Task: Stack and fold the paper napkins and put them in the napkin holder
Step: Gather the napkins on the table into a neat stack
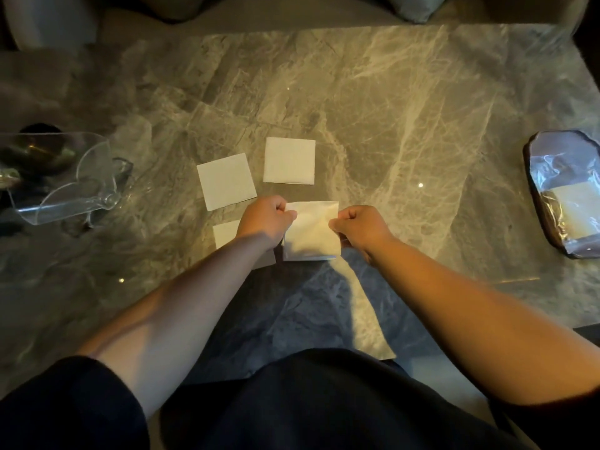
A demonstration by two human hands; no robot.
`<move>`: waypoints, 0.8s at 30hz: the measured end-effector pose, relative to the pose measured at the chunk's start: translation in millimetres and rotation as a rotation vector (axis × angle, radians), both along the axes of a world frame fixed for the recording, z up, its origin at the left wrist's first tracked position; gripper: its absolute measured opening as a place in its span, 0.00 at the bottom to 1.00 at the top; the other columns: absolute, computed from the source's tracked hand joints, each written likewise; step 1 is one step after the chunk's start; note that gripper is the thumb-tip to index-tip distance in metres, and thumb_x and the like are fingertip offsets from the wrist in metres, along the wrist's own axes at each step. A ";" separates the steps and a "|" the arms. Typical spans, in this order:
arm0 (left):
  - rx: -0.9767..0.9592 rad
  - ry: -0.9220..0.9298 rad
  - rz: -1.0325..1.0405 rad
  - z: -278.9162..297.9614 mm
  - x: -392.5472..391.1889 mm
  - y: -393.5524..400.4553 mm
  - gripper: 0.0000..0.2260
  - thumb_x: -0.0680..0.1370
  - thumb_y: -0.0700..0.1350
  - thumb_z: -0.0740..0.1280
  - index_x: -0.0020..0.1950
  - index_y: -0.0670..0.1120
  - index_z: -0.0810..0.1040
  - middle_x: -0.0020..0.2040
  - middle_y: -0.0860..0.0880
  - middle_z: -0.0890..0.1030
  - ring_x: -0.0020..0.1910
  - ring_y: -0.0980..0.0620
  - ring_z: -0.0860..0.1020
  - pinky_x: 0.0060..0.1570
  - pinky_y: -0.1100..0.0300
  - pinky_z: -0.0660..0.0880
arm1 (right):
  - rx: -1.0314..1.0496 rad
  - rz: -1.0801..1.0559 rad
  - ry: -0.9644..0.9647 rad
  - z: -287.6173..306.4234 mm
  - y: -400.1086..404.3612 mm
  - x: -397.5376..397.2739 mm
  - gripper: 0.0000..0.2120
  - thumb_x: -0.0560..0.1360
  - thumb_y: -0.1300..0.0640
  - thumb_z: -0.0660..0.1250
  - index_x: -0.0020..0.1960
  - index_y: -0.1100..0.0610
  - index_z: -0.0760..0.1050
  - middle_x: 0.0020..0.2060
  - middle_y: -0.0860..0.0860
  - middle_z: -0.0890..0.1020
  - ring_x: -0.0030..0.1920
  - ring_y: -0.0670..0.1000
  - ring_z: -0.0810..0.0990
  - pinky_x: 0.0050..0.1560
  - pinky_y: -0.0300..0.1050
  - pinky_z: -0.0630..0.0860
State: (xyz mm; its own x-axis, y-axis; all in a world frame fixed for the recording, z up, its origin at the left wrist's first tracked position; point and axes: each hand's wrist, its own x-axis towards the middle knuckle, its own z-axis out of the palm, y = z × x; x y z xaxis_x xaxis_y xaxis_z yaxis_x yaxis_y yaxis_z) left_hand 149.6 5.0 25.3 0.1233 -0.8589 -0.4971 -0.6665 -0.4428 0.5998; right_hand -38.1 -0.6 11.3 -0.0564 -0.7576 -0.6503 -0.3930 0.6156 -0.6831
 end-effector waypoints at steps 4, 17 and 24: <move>-0.017 -0.096 -0.050 -8.0 0.7 5.6 0.13 0.77 0.48 0.65 0.35 0.49 0.67 0.33 0.50 0.71 0.37 0.47 0.71 0.36 0.57 0.65 | -0.060 0.065 0.152 -6.5 3.2 5.1 0.12 0.68 0.61 0.71 0.30 0.56 0.70 0.30 0.57 0.78 0.32 0.54 0.76 0.39 0.53 0.79; -0.062 -0.221 -0.146 -29.2 -1.0 7.6 0.07 0.79 0.50 0.62 0.44 0.49 0.70 0.42 0.47 0.76 0.41 0.45 0.73 0.37 0.57 0.65 | -0.073 0.190 0.372 -9.8 10.7 10.3 0.06 0.71 0.58 0.67 0.37 0.55 0.72 0.30 0.47 0.75 0.31 0.46 0.73 0.29 0.40 0.66; -0.065 -0.205 -0.132 -34.4 0.1 5.5 0.07 0.79 0.51 0.61 0.44 0.50 0.69 0.41 0.48 0.75 0.41 0.45 0.74 0.37 0.57 0.65 | -0.080 0.190 0.394 -11.6 9.8 12.7 0.05 0.72 0.58 0.65 0.38 0.55 0.73 0.32 0.48 0.77 0.33 0.46 0.73 0.28 0.39 0.64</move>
